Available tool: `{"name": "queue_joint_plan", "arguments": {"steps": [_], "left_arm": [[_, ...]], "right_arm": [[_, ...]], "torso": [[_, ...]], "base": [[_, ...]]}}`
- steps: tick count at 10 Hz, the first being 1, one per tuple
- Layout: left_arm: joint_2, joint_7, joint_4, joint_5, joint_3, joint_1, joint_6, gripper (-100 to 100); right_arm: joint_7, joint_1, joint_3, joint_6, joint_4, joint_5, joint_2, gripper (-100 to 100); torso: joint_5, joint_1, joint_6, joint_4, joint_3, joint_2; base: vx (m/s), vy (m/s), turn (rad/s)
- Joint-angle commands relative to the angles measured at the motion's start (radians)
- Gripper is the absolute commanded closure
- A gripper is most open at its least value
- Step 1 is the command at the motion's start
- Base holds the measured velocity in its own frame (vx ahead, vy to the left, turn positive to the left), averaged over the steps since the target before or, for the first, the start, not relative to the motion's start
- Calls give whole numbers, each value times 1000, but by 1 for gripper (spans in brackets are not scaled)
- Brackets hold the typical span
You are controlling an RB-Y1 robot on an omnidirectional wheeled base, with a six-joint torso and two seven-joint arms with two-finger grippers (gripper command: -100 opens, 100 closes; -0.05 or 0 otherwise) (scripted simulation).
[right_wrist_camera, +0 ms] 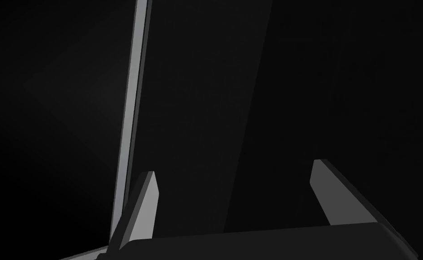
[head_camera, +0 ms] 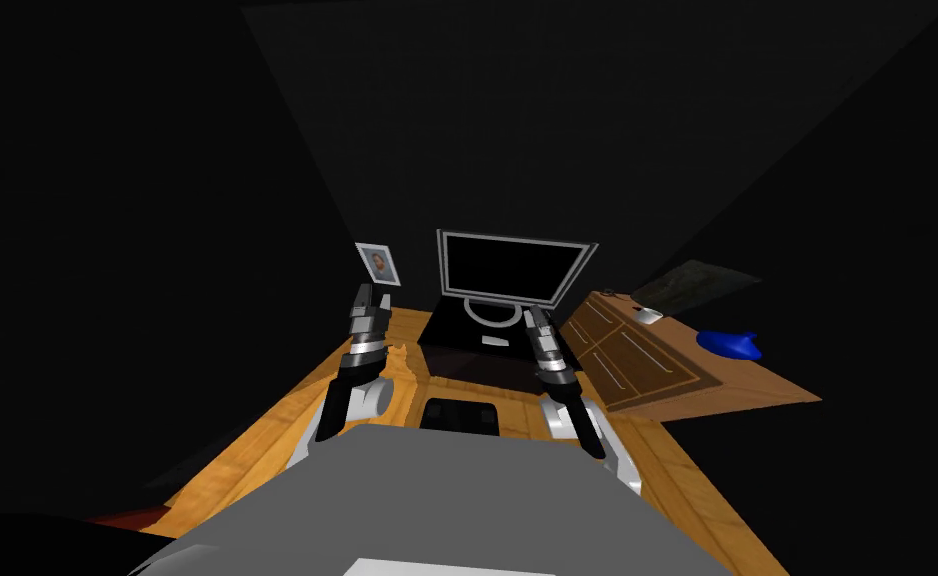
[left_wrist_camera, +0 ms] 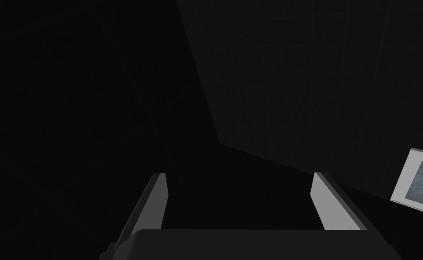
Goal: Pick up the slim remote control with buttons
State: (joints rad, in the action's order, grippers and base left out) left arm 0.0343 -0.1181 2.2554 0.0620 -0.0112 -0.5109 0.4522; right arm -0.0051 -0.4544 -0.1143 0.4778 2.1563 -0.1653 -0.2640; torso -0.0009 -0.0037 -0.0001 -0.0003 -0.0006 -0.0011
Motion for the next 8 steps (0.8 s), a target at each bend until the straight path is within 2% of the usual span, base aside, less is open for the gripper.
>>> {"name": "queue_joint_plan", "arguments": {"steps": [1, 2, 3, 4, 5, 6, 7, 8], "left_arm": [[0, 0, 0, 0, 0, 0, 0, 0], [0, 0, 0, 0, 0, 0, 0, 0], [0, 0, 0, 0, 0, 0, 0, 0], [0, 0, 0, 0, 0, 0, 0, 0], [0, 0, 0, 0, 0, 0, 0, 0], [0, 0, 0, 0, 0, 0, 0, 0], [0, 0, 0, 0, 0, 0, 0, 0], [0, 0, 0, 0, 0, 0, 0, 0]], "right_arm": [[6, -2, -7, -14, -10, -31, -18, -100], [16, 1, -20, -27, -53, -70, -53, -100], [16, 1, -20, -27, -53, -81, -53, -100], [24, 5, -34, -40, -99, -119, -88, -100], [24, 5, -34, -40, -99, -134, -88, -100], [30, 10, -49, -53, -137, -172, -124, -100], [30, 10, -49, -53, -146, -188, -124, -100], [33, 15, -66, -65, -186, -228, -161, -100]], "torso": [[0, 0, 0, 0, 0, 0], [0, 1, 0, 0, 0, 0], [0, 1, 0, 0, 0, 0], [0, 1, 1, 0, 0, 0], [0, 1, 0, 0, 0, -1], [0, 1, 1, 0, 0, 0], [0, 1, 0, 0, 0, 0], [0, 1, 1, 0, 0, 0]], "base": [[6, -38, 112], [9, -36, 260], [5, -43, 103], [13, -44, 198], [9, -45, 129], [-4, -46, 254], [-1, -44, 131], [10, -51, 251]]}}
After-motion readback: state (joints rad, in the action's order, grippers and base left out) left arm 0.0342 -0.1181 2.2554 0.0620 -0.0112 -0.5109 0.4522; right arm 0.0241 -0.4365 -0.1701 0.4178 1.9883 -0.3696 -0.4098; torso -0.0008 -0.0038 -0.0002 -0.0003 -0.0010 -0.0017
